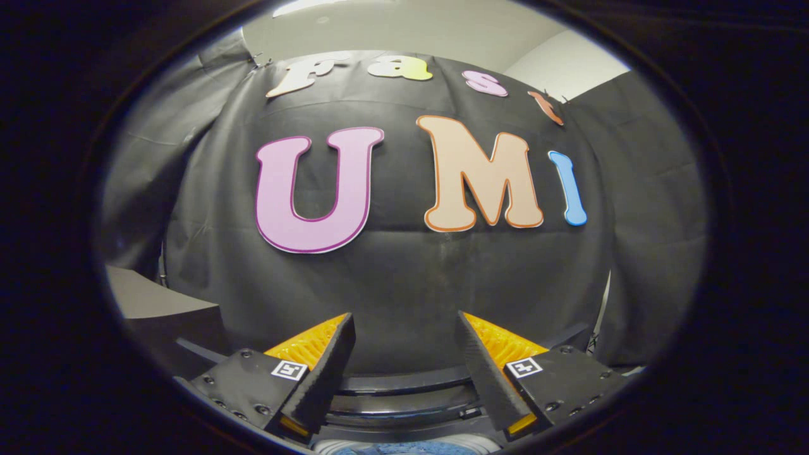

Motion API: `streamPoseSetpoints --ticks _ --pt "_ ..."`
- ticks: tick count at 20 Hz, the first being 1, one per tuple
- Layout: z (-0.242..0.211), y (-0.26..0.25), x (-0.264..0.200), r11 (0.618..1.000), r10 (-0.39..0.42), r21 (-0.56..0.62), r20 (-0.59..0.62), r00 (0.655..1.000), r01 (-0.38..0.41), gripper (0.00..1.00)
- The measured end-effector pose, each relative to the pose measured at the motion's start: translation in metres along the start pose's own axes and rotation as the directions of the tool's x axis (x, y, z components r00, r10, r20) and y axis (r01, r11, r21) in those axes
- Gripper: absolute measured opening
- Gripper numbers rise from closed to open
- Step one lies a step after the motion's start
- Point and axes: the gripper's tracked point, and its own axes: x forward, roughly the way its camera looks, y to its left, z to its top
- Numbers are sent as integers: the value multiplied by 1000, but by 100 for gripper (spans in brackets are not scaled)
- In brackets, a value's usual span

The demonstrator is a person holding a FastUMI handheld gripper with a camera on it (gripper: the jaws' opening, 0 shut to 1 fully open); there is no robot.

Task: Put the clothes into the washing machine and then close the washing machine lid.

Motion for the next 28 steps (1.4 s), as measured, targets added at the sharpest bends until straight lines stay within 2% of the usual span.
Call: streamPoseSetpoints --ticks 21,28 --pt "-4 1 0 1000 25 -1 15 1000 -25 98" --pt "-9 1 -3 1000 31 0 -17 999 -31 98"
